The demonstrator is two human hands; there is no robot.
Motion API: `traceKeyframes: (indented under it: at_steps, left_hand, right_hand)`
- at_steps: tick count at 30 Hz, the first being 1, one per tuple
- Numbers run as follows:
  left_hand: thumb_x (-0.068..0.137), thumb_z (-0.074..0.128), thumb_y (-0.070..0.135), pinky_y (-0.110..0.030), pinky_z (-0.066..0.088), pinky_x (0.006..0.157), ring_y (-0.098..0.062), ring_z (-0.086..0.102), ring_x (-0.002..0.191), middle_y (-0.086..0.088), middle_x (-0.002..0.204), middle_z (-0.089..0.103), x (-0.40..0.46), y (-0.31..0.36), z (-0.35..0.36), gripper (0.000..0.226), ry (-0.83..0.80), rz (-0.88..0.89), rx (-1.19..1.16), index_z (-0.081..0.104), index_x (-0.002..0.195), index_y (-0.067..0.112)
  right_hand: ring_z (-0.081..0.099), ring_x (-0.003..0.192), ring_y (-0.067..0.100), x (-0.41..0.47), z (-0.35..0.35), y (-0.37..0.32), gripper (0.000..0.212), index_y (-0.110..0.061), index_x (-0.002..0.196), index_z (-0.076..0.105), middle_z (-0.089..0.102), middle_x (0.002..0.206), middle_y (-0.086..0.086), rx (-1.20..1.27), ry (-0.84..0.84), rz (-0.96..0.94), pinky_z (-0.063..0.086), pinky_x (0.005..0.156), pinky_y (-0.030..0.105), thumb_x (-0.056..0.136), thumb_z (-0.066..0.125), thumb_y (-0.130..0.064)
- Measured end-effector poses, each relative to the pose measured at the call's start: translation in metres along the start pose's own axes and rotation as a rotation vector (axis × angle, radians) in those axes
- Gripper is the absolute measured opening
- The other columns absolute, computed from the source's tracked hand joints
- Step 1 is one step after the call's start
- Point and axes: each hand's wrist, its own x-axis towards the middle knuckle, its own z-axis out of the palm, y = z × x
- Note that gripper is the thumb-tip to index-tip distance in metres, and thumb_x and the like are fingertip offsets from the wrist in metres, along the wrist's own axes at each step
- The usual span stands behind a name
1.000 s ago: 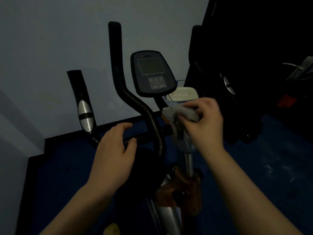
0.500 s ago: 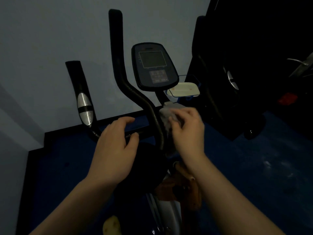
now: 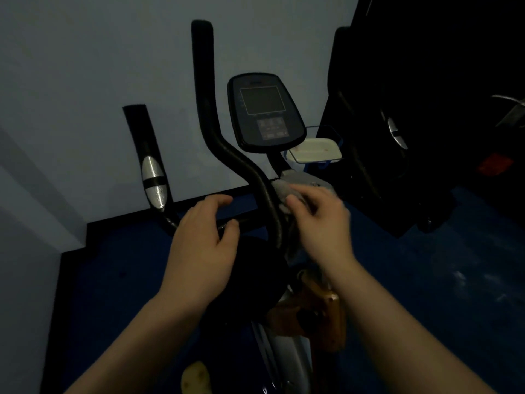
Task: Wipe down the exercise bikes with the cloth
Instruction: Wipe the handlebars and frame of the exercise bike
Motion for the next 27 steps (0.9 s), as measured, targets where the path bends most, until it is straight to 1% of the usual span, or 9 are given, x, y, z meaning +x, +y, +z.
traceKeyframes:
  at_steps: [2, 4, 7, 11, 13, 16, 19, 21, 27]
  left_hand:
    - [0.094, 0.049, 0.028, -0.025, 0.043, 0.081, -0.006, 0.054, 0.093, 0.012, 0.120, 0.053, 0.000, -0.002, 0.001, 0.034, 0.035, 0.011, -0.033, 0.049, 0.128, 0.031]
    - [0.094, 0.051, 0.023, -0.020, 0.048, 0.078, -0.005, 0.057, 0.088, 0.012, 0.116, 0.057, 0.000, -0.003, 0.002, 0.029, 0.134, 0.014, -0.103, 0.055, 0.121, 0.030]
    - [0.093, 0.052, 0.013, -0.011, 0.046, 0.078, 0.002, 0.057, 0.094, 0.010, 0.110, 0.061, -0.004, -0.007, -0.005, 0.022, 0.301, 0.045, -0.213, 0.061, 0.109, 0.025]
    - [0.089, 0.048, 0.014, -0.029, 0.046, 0.094, 0.003, 0.052, 0.097, 0.021, 0.102, 0.055, 0.002, -0.025, -0.024, 0.023, 0.304, 0.209, -0.058, 0.061, 0.106, 0.025]
    - [0.089, 0.048, 0.011, -0.042, 0.043, 0.102, -0.002, 0.052, 0.100, 0.020, 0.101, 0.056, 0.013, -0.037, -0.033, 0.025, 0.241, 0.295, 0.029, 0.062, 0.108, 0.019]
    - [0.090, 0.048, 0.013, -0.031, 0.040, 0.104, -0.011, 0.053, 0.107, 0.008, 0.107, 0.059, 0.025, -0.052, -0.040, 0.025, 0.159, 0.331, 0.133, 0.061, 0.111, 0.016]
    - [0.090, 0.049, 0.012, -0.013, 0.019, 0.111, -0.013, 0.053, 0.113, 0.004, 0.111, 0.062, 0.027, -0.063, -0.041, 0.025, 0.137, 0.361, 0.241, 0.062, 0.112, 0.014]
    - [0.090, 0.049, 0.012, -0.016, 0.014, 0.114, -0.011, 0.049, 0.119, 0.003, 0.113, 0.063, 0.025, -0.065, -0.039, 0.025, 0.128, 0.363, 0.259, 0.062, 0.111, 0.013]
    - [0.089, 0.050, 0.005, -0.039, 0.035, 0.109, 0.000, 0.045, 0.111, 0.000, 0.109, 0.063, 0.022, -0.061, -0.048, 0.024, 0.152, 0.422, 0.218, 0.063, 0.109, 0.009]
  right_hand:
    - [0.058, 0.095, 0.000, 0.006, -0.018, -0.011, 0.017, -0.026, 0.103, 0.068, 0.063, 0.104, -0.007, 0.121, 0.002, -0.067, 0.050, 0.088, 0.023, 0.086, 0.065, -0.023]
    - [0.056, 0.095, -0.003, 0.012, -0.015, -0.029, 0.019, -0.024, 0.101, 0.068, 0.061, 0.102, -0.007, 0.134, -0.057, -0.226, 0.046, 0.084, 0.012, 0.082, 0.070, -0.023]
    - [0.053, 0.094, -0.003, 0.017, 0.008, -0.042, 0.027, -0.025, 0.109, 0.068, 0.056, 0.106, -0.010, -0.095, -0.428, -0.361, 0.042, 0.081, 0.009, 0.084, 0.067, -0.035]
    - [0.050, 0.104, 0.002, 0.042, -0.003, -0.037, 0.033, -0.030, 0.123, 0.061, 0.056, 0.118, -0.011, -0.439, -0.730, -0.646, 0.041, 0.090, 0.020, 0.091, 0.058, -0.028]
    - [0.045, 0.099, 0.003, 0.055, -0.008, -0.036, 0.039, -0.032, 0.125, 0.059, 0.058, 0.114, -0.010, -0.598, -0.754, -0.839, 0.035, 0.085, 0.022, 0.086, 0.062, -0.034]
    - [0.049, 0.107, 0.014, 0.059, 0.003, -0.029, 0.044, -0.030, 0.125, 0.058, 0.058, 0.116, -0.004, -0.716, -0.743, -0.975, 0.026, 0.087, 0.025, 0.083, 0.058, -0.041]
    - [0.056, 0.101, 0.022, 0.045, 0.031, -0.025, 0.040, -0.024, 0.127, 0.057, 0.057, 0.115, 0.003, -0.631, -0.739, -0.935, 0.040, 0.084, 0.030, 0.088, 0.054, -0.031]
    - [0.057, 0.098, 0.023, 0.042, 0.041, -0.034, 0.037, -0.021, 0.128, 0.057, 0.055, 0.116, 0.005, -0.590, -0.743, -0.903, 0.049, 0.080, 0.038, 0.091, 0.054, -0.028]
    - [0.046, 0.104, 0.012, 0.057, 0.021, -0.037, 0.041, -0.020, 0.121, 0.057, 0.047, 0.122, 0.002, -0.646, -0.807, -0.976, 0.037, 0.080, 0.023, 0.086, 0.061, -0.041]
